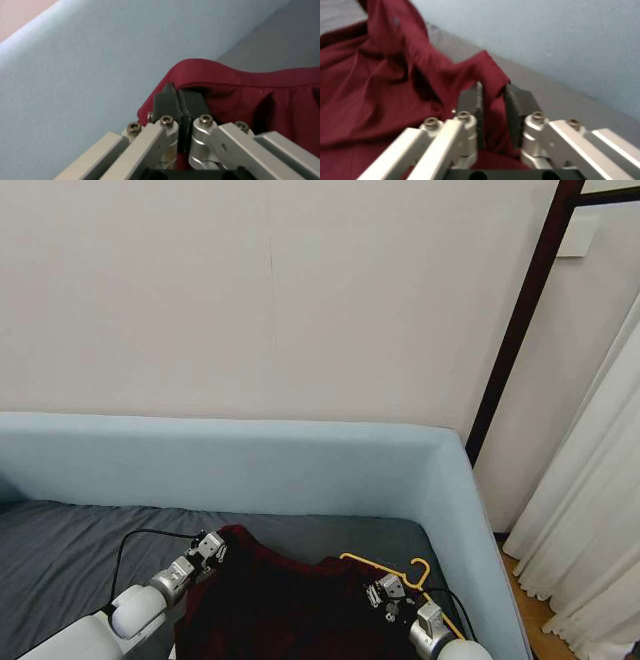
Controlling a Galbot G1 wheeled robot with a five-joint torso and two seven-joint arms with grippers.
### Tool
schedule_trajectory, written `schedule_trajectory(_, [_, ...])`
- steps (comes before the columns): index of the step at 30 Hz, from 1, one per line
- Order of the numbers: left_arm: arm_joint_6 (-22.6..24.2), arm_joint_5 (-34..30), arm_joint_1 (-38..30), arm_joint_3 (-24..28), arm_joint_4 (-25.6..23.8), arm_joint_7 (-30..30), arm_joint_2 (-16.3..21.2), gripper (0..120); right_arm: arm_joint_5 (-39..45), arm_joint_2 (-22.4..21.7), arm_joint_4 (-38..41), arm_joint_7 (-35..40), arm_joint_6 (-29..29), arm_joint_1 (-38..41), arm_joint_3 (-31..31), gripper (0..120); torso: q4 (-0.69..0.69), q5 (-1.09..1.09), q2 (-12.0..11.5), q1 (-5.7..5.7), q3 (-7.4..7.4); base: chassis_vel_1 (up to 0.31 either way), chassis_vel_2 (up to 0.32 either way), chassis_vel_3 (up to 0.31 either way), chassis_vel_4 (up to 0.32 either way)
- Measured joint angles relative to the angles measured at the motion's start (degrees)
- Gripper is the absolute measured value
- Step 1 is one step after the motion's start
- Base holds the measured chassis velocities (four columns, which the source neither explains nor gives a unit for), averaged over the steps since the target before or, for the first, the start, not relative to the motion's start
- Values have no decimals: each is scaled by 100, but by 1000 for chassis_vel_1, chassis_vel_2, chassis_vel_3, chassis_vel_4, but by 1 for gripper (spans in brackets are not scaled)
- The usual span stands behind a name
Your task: Pick up the clothes from the sofa and hang them on the clothes hanger.
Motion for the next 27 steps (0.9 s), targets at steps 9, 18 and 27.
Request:
schedule_trajectory(9, [-45, 39, 37, -127, 130, -2, -76, 0, -731, -463, 346, 101, 168, -930, 474, 53, 0, 2, 1, 0, 0, 0, 0, 0, 0])
schedule_trajectory(18, [-72, 88, 214, -202, -36, -2, -69, 0, 97, -734, 253, 66, -349, -953, 1107, 84, -1, 1, 1, -1, 0, 0, 0, 0, 0])
schedule_trajectory(27, [-137, 208, 395, -264, -307, -6, 11, 0, 71, -548, -1031, -657, -1101, -259, 805, 100, -2, 2, 1, 0, 1, 0, 0, 0, 0])
